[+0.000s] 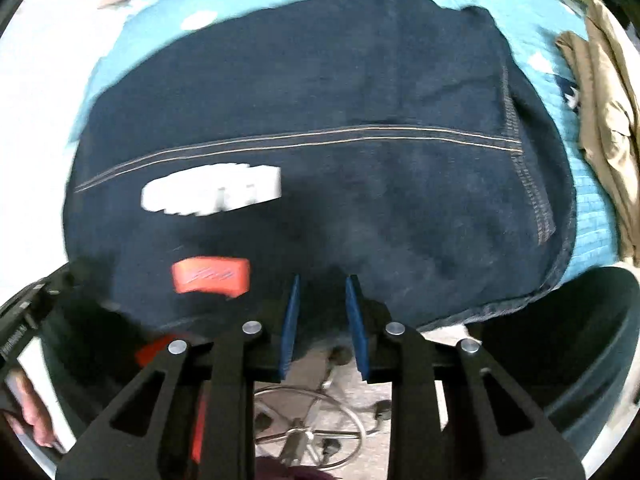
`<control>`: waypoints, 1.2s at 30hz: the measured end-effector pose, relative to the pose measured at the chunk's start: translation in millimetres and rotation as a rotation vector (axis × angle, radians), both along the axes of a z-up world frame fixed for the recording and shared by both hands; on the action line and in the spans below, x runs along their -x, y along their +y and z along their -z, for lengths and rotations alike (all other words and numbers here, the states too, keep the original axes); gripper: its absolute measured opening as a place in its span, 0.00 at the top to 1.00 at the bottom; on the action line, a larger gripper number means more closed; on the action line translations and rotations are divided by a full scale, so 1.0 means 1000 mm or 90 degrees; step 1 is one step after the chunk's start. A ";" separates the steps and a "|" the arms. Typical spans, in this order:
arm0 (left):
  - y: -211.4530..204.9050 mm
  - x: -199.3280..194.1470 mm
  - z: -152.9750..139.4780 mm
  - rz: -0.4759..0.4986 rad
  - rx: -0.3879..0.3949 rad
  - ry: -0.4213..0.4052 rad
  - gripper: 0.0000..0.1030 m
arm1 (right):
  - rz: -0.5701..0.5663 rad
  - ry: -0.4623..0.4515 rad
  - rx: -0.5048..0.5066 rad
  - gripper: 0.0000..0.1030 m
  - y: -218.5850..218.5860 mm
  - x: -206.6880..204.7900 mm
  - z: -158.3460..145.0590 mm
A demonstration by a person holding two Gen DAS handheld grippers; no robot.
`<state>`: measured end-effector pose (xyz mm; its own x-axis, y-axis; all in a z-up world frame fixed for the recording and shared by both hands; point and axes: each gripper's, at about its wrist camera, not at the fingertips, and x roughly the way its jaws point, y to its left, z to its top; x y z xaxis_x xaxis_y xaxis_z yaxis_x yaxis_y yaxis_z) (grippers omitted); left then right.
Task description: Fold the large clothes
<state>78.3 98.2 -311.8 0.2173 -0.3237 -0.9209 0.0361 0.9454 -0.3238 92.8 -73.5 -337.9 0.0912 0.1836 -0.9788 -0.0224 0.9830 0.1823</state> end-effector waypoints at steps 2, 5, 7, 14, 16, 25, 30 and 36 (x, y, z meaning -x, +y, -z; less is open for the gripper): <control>-0.018 0.001 0.013 0.026 0.005 0.006 0.97 | -0.019 0.028 -0.010 0.80 0.010 0.005 0.012; -0.038 -0.012 0.076 0.023 -0.039 0.071 0.97 | -0.014 0.028 0.017 0.80 0.014 0.005 0.052; -0.035 -0.011 0.076 0.003 -0.014 0.067 0.97 | -0.010 0.035 0.014 0.80 0.015 0.005 0.048; -0.022 -0.031 0.003 -0.006 -0.036 -0.029 0.97 | 0.020 -0.018 -0.039 0.78 0.002 -0.022 -0.004; -0.016 -0.042 -0.010 -0.025 -0.035 -0.056 0.97 | 0.038 -0.064 -0.044 0.78 -0.005 -0.036 -0.019; 0.091 -0.112 -0.012 -0.136 -0.073 -0.023 0.46 | 0.200 -0.057 -0.093 0.41 -0.142 -0.128 -0.035; 0.150 -0.152 0.003 -0.208 0.020 0.047 0.35 | 0.279 0.014 -0.131 0.32 -0.187 -0.186 -0.030; 0.164 -0.189 0.038 -0.251 0.079 0.115 0.35 | 0.305 0.099 -0.194 0.32 -0.210 -0.210 -0.004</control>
<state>267.3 262.3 -349.3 0.1861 -0.3594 -0.9144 -0.3858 0.8292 -0.4044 303.3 -283.6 -334.4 0.0922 0.4323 -0.8970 0.4608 0.7800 0.4233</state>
